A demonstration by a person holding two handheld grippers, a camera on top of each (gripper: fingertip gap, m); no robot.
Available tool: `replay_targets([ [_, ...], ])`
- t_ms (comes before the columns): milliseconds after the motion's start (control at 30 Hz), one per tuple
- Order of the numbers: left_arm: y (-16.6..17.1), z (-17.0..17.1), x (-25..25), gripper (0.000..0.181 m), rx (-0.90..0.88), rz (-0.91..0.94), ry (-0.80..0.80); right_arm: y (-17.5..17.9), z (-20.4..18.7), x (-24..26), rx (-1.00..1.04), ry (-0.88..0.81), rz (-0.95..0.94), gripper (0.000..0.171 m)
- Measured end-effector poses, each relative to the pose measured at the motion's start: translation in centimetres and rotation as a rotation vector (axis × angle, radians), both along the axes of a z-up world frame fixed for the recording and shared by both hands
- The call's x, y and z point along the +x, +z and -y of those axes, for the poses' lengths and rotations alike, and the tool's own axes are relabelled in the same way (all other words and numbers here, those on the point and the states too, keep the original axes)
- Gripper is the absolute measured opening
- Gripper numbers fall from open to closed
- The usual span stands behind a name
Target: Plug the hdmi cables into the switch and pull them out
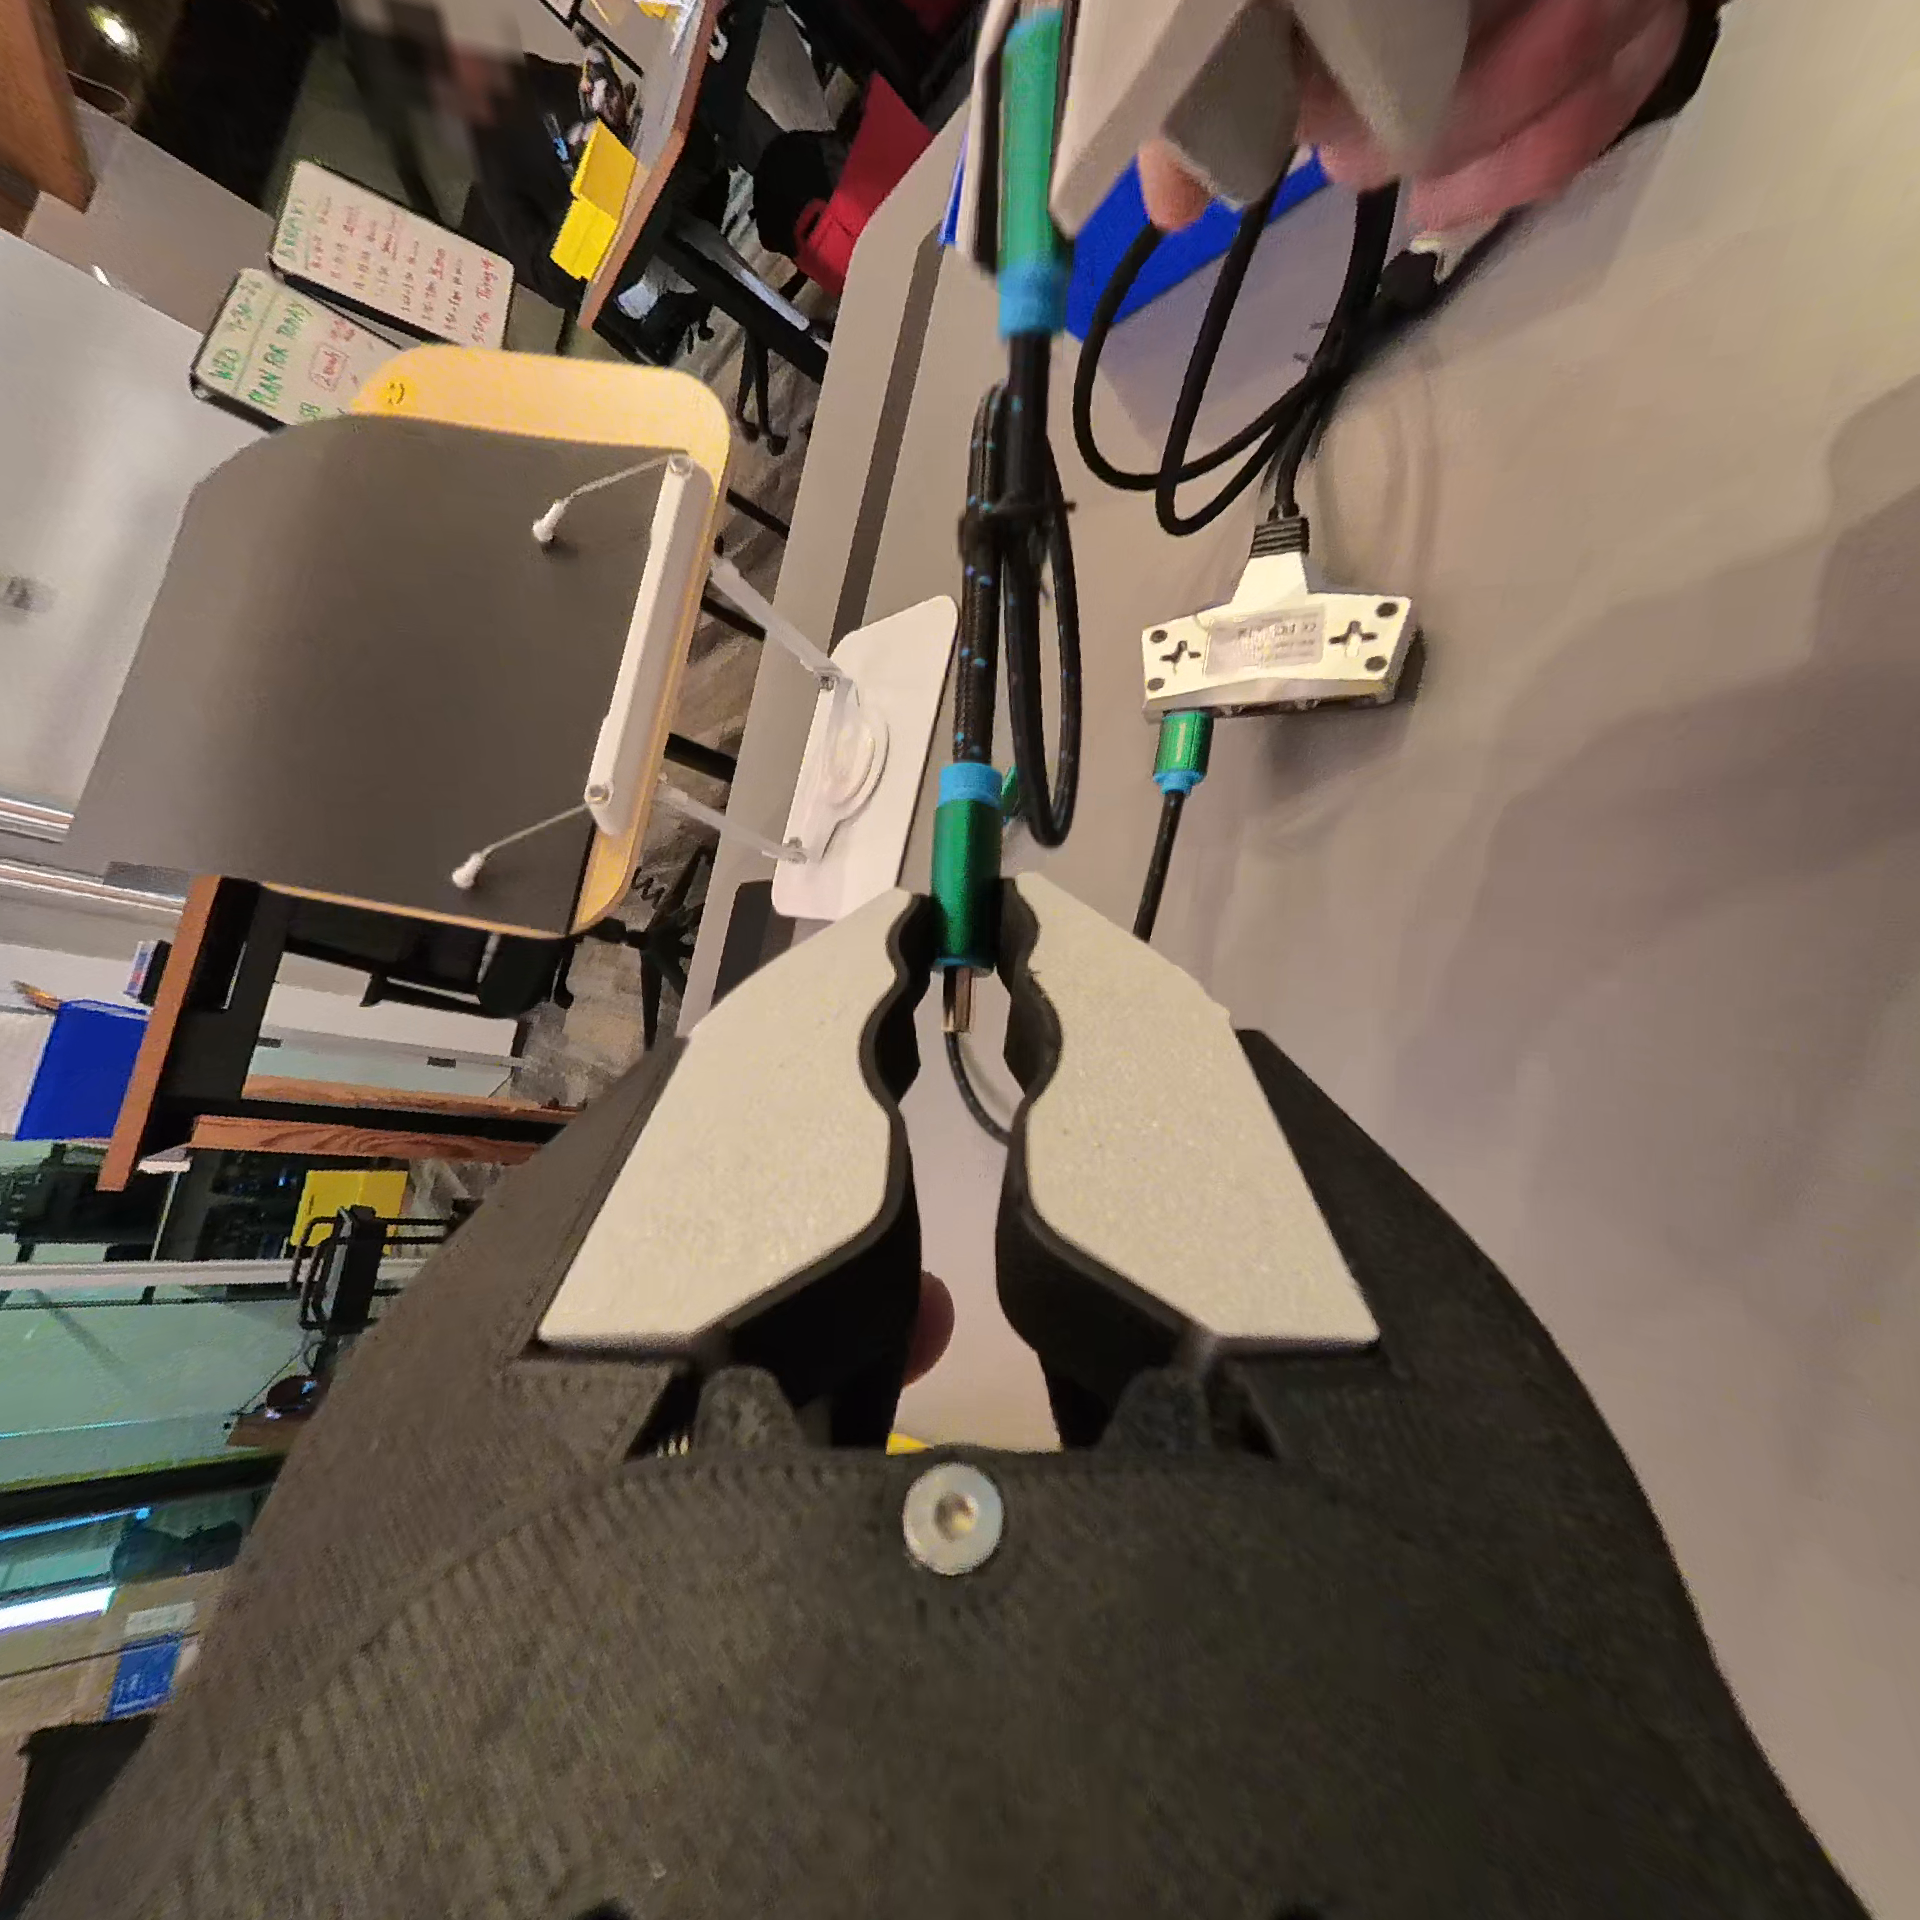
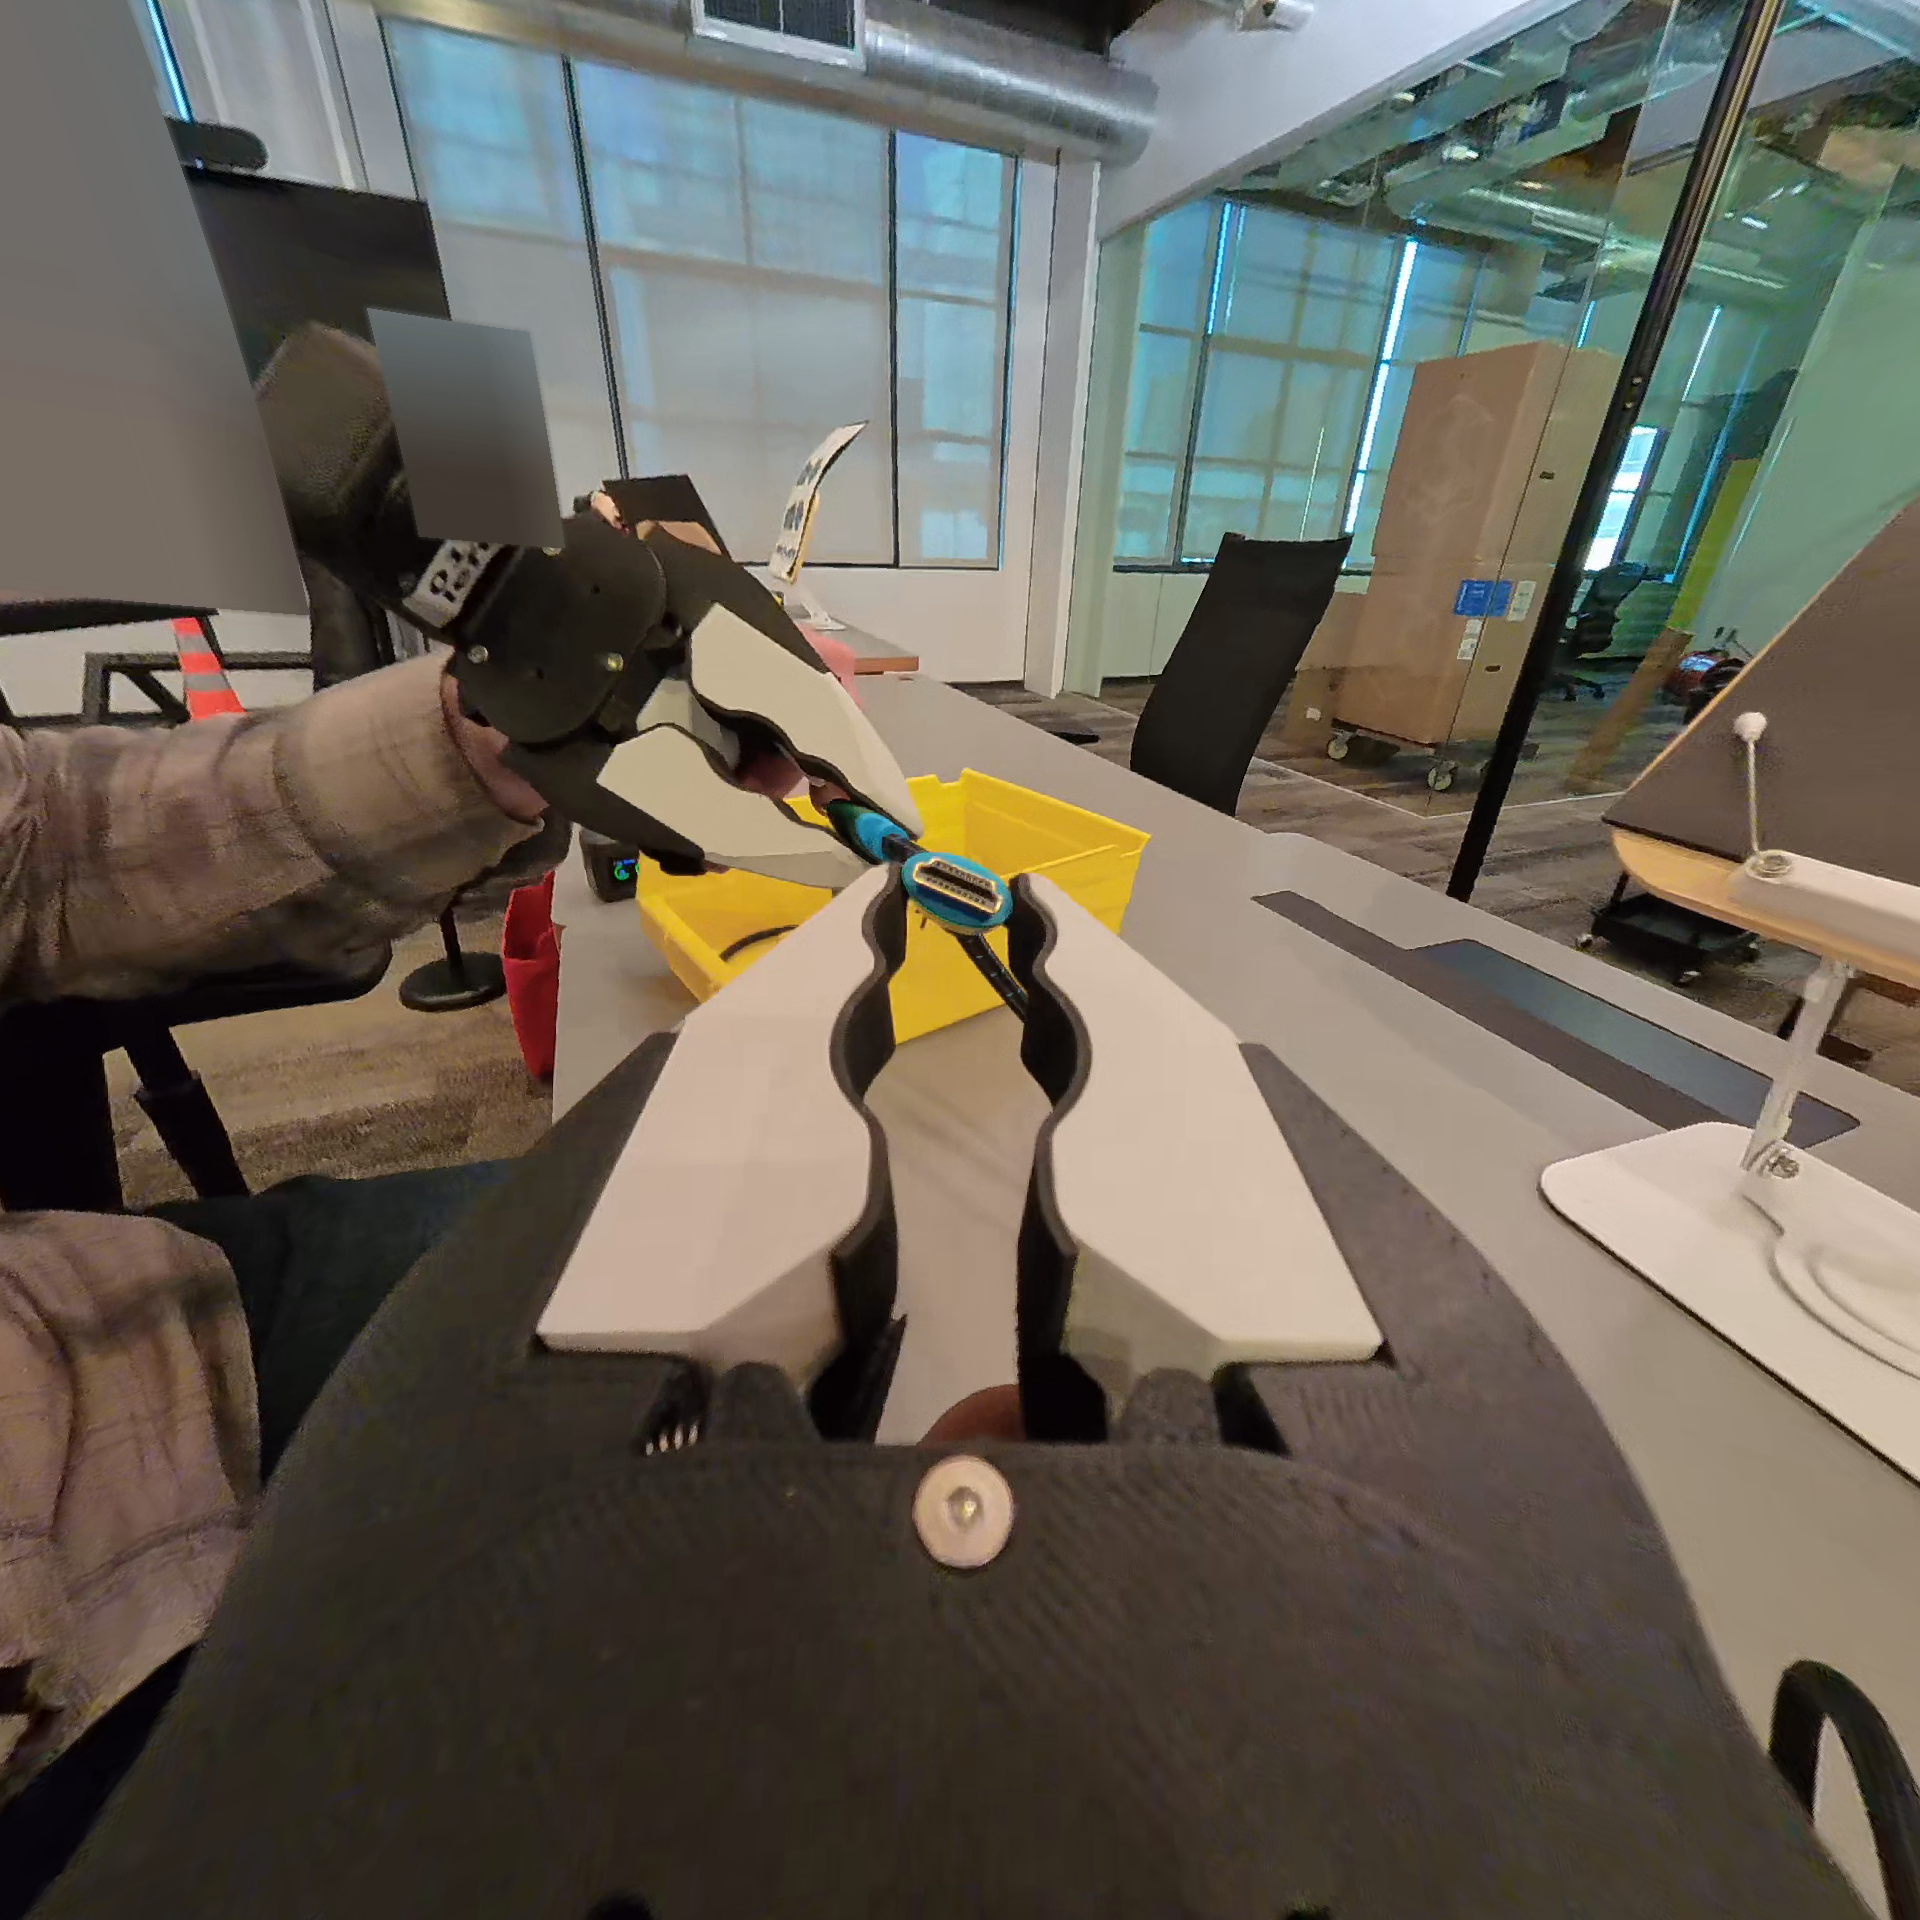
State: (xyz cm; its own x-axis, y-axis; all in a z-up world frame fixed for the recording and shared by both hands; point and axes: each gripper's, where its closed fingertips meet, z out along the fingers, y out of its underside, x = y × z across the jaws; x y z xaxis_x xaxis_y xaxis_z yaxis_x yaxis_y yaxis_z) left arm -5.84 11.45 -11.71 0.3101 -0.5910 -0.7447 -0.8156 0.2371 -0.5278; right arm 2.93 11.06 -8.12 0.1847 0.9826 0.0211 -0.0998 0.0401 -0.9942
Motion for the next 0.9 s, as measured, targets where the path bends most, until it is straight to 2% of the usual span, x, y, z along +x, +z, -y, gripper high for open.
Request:
replay_targets([
  [533, 0.2, -2.3, -8.7, 0.012, -0.082, 0.134, 0.096, 2.6, -2.4, 4.1, -0.091, -0.053, -0.183, 0.017],
  [633, 0.2, -2.2, -9.1, 0.012, -0.107, 0.185, 0.087, 2.1, -3.0, 4.7, -0.117, -0.061, -0.192, 0.017],
  [767, -0.5, -2.4, -8.8, 0.012, -0.098, 0.098, 0.107, 1.0, -3.2, 3.8, -0.133, -0.066, -0.171, 0.017],
  [900, -0.3, -2.2, -9.0, 0.012, -0.103, 0.104, 0.115, 0.7, -3.2, 3.6, -0.145, -0.057, -0.166, 0.017],
])
